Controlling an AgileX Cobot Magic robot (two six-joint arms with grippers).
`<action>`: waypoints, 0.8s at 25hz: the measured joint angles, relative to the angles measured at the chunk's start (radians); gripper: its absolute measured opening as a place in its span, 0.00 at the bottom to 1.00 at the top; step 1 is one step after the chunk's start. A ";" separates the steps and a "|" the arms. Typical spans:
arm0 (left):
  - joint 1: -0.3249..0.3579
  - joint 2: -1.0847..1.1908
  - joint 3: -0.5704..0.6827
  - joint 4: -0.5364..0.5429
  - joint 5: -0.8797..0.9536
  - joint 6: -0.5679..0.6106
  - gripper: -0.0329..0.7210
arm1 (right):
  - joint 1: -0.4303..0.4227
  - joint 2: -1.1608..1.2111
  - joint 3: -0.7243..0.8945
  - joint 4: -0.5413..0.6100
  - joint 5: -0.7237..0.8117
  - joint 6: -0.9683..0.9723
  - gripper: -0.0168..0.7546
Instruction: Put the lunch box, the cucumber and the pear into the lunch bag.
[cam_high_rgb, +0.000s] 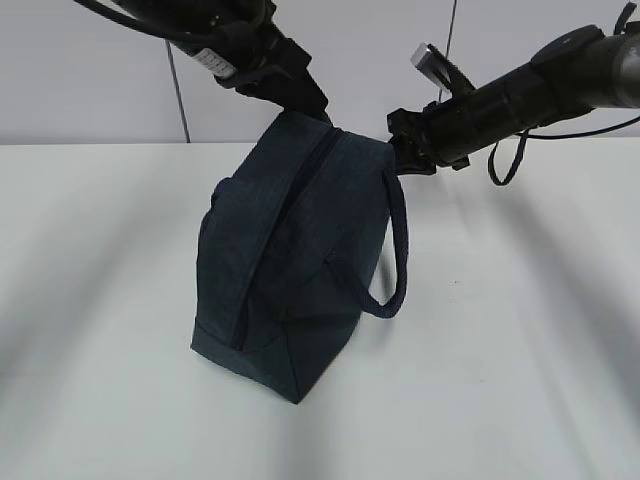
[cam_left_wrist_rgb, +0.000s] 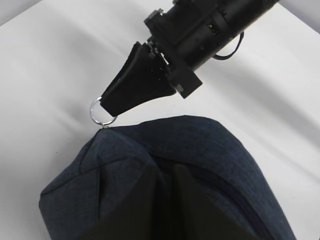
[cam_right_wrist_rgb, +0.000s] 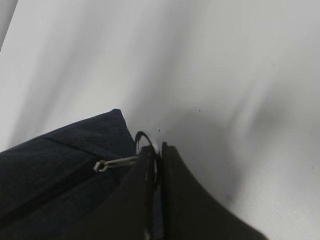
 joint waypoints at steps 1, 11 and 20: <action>0.000 0.000 0.000 0.000 -0.001 0.000 0.06 | 0.000 0.000 0.000 0.000 0.000 0.002 0.03; 0.000 0.000 0.000 -0.004 0.002 0.002 0.06 | 0.000 0.000 0.000 0.010 -0.003 -0.007 0.06; 0.000 -0.033 0.000 -0.037 0.065 0.003 0.06 | -0.008 0.016 0.002 0.042 -0.078 -0.066 0.70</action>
